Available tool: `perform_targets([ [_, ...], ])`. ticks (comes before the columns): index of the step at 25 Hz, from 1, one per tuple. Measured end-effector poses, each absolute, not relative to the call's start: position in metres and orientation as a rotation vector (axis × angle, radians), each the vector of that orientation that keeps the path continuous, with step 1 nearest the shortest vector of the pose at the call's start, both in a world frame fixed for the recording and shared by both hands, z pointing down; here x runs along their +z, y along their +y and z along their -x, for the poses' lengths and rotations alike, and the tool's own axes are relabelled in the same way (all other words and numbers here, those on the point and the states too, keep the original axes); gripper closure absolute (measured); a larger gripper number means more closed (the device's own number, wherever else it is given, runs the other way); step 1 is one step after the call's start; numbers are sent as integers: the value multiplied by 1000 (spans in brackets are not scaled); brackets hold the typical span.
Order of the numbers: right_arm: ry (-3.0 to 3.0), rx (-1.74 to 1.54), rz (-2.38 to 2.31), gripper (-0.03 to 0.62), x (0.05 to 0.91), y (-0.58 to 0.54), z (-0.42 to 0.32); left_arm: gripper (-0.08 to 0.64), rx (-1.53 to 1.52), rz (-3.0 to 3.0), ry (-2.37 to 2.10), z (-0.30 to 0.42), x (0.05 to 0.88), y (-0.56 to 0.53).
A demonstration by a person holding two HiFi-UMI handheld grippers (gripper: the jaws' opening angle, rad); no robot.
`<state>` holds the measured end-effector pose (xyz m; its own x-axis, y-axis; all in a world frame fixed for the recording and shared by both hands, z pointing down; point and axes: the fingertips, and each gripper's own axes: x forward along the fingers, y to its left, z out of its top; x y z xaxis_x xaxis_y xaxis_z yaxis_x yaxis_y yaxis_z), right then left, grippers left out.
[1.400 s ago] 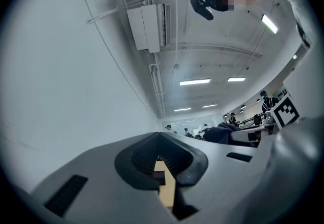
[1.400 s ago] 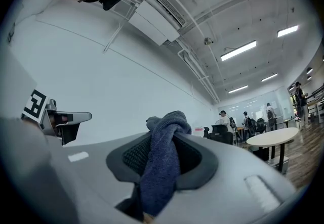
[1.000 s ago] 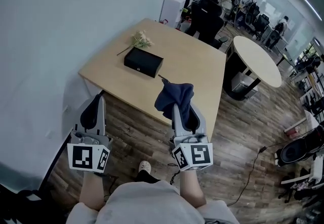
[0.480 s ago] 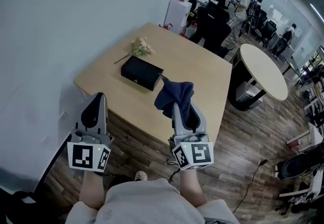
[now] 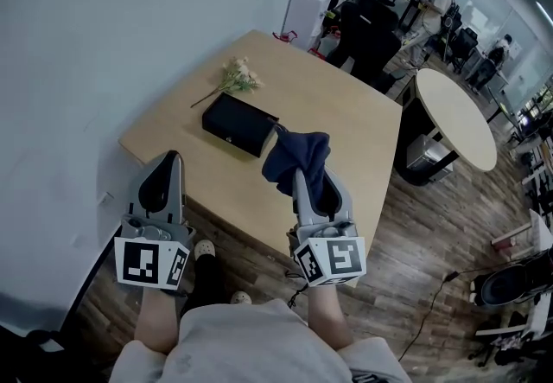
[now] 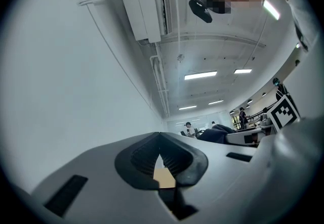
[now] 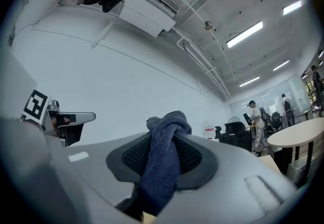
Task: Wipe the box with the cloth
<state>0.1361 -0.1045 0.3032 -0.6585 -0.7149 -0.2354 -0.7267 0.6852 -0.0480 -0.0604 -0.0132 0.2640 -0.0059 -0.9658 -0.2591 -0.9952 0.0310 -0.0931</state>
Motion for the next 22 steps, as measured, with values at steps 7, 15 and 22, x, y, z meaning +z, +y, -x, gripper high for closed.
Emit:
perform_targets([
  [7,2657,72,1203,463,307,-151,-111,552,178,2056,2038,89,269,-64],
  [15,2620,39,1264,463,308,-212,-57,552,185,2112,1994,146,269,-133],
  [22,2601,-19,1331,463,316,-261,-11,552,189,2163,1944,191,270,-186],
])
